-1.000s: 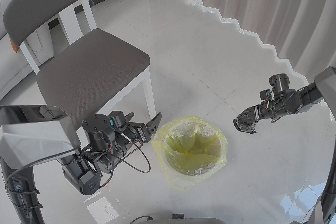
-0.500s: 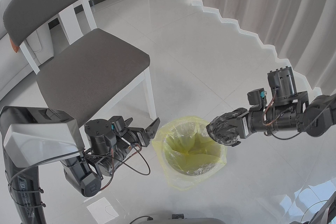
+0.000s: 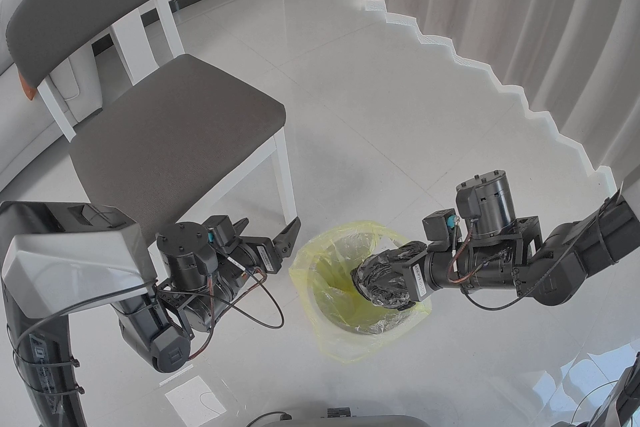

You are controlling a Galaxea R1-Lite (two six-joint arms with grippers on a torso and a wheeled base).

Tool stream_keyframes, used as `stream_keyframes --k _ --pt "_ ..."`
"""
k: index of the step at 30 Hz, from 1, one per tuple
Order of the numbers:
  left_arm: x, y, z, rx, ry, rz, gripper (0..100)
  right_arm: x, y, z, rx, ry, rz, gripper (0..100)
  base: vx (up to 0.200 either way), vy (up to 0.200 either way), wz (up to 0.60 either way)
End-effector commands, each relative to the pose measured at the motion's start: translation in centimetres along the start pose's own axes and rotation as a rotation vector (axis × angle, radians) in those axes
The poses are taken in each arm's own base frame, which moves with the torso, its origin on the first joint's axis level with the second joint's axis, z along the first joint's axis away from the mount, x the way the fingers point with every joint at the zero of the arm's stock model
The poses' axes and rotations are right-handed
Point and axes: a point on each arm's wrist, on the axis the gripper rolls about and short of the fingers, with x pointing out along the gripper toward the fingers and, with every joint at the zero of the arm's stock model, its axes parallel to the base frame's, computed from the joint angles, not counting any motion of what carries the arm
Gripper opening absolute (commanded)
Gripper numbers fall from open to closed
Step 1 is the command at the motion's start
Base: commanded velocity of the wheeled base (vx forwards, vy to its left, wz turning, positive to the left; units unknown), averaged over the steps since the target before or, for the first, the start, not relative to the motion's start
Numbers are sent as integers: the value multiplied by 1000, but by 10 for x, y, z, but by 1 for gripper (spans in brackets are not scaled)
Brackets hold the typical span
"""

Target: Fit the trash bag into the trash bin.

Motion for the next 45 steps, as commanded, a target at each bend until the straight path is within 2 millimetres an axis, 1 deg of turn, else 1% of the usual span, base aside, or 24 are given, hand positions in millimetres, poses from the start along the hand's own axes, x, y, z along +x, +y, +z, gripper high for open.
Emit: stream_keyframes --k 1,2,3,6,8,12,13,16,17,20,24,29,31,34,36,38,39,45 --pt "-6 -1 8 -1 -26 -4 100 6 -5 -9 9 38 -12 0 0 0 0" --pt "-6 -1 8 -1 -26 -4 100 6 -5 -9 9 38 -12 0 0 0 0" --pt "-8 -2 8 1 -24 -6 100 7 -11 -11 19 46 -24 0 0 0 0" --pt "-9 -4 9 3 -28 -3 100 10 -13 -13 22 55 -30 0 0 0 0" --pt "-9 -6 9 7 -32 -2 100 15 -14 -17 21 72 -29 0 0 0 0" --pt "-13 -8 11 9 -31 -3 100 22 -14 -19 22 80 -28 0 0 0 0" --pt "-15 -8 12 7 -31 -5 100 27 -15 -19 20 81 -29 0 0 0 0" --pt "-17 -9 15 7 -37 -5 100 32 -18 -20 21 77 -33 0 0 0 0" --pt "-19 -9 17 6 -42 -5 100 36 -21 -21 25 82 -35 0 0 0 0" --pt "-20 -9 20 5 -52 -4 100 44 -23 -24 26 88 -36 0 0 0 0" --pt "-20 -8 21 3 -52 -3 100 51 -24 -26 27 94 -31 0 0 0 0" --pt "-20 -7 20 2 -49 -2 100 50 -18 -33 16 123 -19 0 0 0 0" --pt "-20 -7 20 2 -50 -3 100 48 -12 -42 0 155 -5 0 0 0 0" --pt "-20 -8 20 2 -48 -5 100 48 -11 -51 -17 186 -1 0 0 0 0" --pt "-20 -8 18 1 -42 -5 100 49 -12 -53 -25 192 -3 0 0 0 0" --pt "-19 -7 16 2 -36 -3 100 53 -13 -53 -23 191 -4 0 0 0 0" --pt "-19 -6 16 2 -36 2 100 59 -15 -51 -22 186 -7 0 0 0 0" --pt "-19 -6 16 0 -36 3 100 85 -33 -34 0 128 -17 0 0 0 0"
